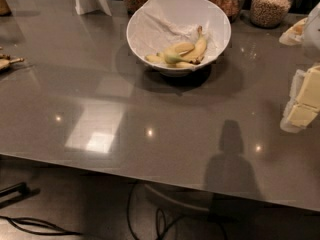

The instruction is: Pick banana from white bowl

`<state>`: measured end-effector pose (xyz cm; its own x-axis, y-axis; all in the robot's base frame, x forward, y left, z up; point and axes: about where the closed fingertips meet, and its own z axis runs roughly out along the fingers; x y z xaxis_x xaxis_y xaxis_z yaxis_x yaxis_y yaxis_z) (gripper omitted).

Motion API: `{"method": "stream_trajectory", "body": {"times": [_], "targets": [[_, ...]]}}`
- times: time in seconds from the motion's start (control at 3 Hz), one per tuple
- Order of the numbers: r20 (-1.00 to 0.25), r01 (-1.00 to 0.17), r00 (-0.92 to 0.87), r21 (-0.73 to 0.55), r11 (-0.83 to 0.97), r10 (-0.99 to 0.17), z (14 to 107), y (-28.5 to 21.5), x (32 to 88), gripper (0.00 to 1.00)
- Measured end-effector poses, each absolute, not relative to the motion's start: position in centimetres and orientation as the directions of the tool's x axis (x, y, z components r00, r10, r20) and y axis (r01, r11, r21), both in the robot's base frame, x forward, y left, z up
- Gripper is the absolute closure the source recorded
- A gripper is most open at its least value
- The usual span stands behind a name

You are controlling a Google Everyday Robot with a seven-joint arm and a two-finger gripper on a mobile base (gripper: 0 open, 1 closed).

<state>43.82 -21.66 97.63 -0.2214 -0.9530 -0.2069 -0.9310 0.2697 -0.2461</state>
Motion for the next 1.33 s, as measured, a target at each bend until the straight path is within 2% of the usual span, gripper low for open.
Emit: {"method": "stream_trajectory", "body": {"times": [0.33,0.67,1.33], "targets": [[-0.208,-0.931,-0.221,-0.246,0.270,-0.953,97.6,-21.6,43.8,0.00],[-0.314,-0.921,-0.224,-0.241,0.306,-0.923,97.7,-19.6,46.0,0.00],[-0.575,-0.875,-0.285,-0.171,0.453,-0.767,98.4,-13.8,54.0,0.00]]}}
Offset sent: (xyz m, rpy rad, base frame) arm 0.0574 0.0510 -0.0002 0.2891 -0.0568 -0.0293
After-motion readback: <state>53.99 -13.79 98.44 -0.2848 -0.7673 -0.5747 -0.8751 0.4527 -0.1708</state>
